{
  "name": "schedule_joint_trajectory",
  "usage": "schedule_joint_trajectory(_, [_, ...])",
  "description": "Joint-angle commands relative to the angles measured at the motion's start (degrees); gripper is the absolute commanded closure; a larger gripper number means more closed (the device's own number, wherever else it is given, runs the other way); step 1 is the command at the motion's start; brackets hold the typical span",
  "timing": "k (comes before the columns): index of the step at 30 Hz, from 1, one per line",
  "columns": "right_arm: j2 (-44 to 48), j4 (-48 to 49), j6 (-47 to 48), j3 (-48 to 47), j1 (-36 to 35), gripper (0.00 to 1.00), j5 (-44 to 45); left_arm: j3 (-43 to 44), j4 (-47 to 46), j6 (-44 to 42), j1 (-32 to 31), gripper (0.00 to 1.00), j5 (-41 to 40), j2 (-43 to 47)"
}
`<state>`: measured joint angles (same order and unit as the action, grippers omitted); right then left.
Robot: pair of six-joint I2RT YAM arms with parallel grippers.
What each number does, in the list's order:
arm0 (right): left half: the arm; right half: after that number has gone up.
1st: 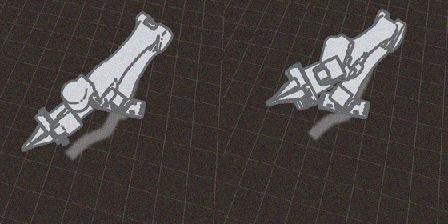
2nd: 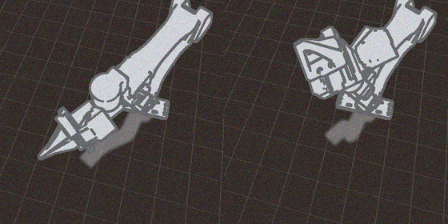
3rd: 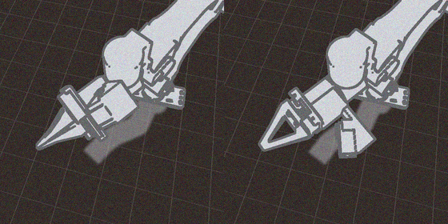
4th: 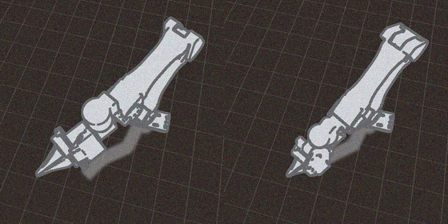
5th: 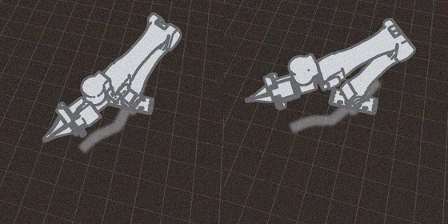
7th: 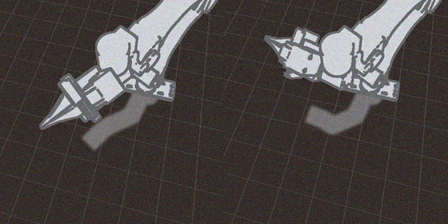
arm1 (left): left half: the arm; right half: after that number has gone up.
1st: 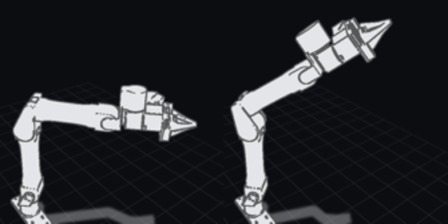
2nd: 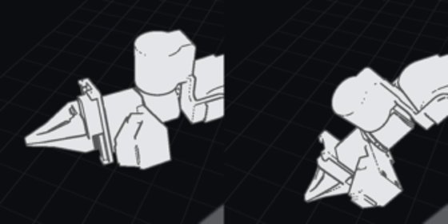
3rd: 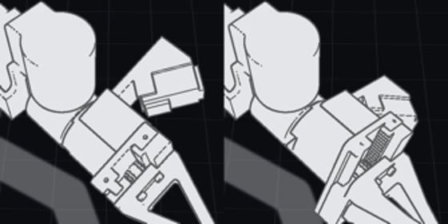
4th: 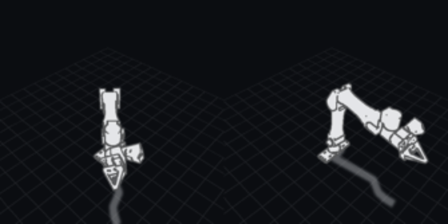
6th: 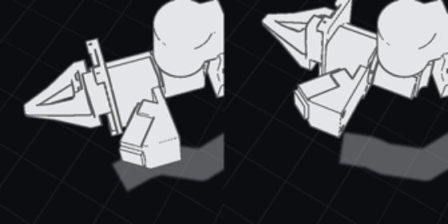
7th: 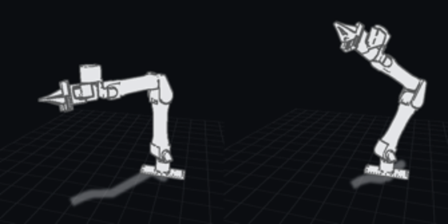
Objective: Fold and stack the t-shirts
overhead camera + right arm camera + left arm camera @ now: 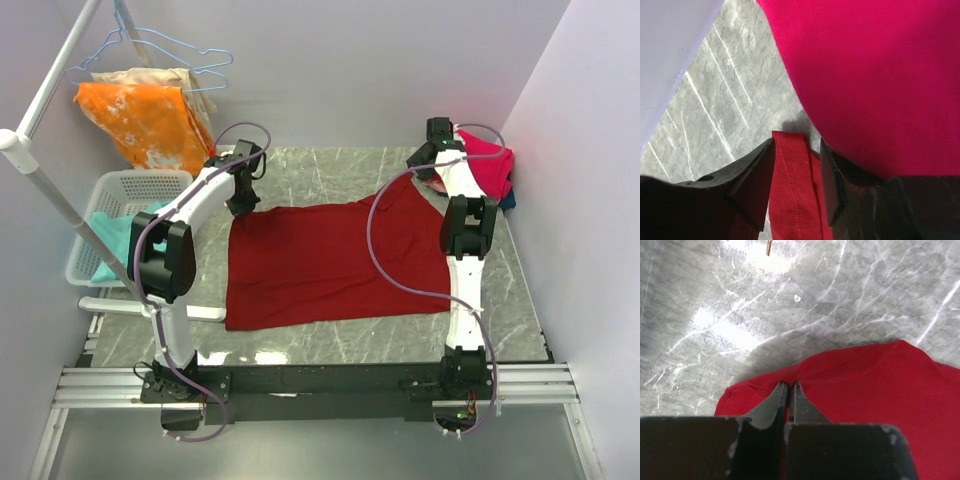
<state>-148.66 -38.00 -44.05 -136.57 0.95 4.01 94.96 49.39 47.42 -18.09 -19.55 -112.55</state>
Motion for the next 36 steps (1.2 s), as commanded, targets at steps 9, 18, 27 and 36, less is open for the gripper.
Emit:
schedule_joint_trajectory(9, [-1.46, -2.69, -1.39, -3.35, 0.46, 0.55, -2.69, 5.68, 1.5, -1.01, 0.07, 0.99, -1.72, -1.18])
schedule_joint_trajectory(18, [-3.65, -6.55, -0.68, -6.94, 0.46, 0.57, -3.4, 6.82, 1.85, -1.19, 0.07, 0.99, -1.98, -1.35])
schedule_joint_trajectory(27, [-4.18, -9.9, -0.51, -8.01, -0.42, 0.59, -1.99, 6.03, 1.68, -1.19, 0.24, 0.99, -2.25, 0.66])
schedule_joint_trajectory(36, [-4.1, -9.47, -0.42, -7.04, -0.69, 0.76, -2.43, 5.77, 1.5, -1.89, 0.6, 0.99, -1.98, 1.72])
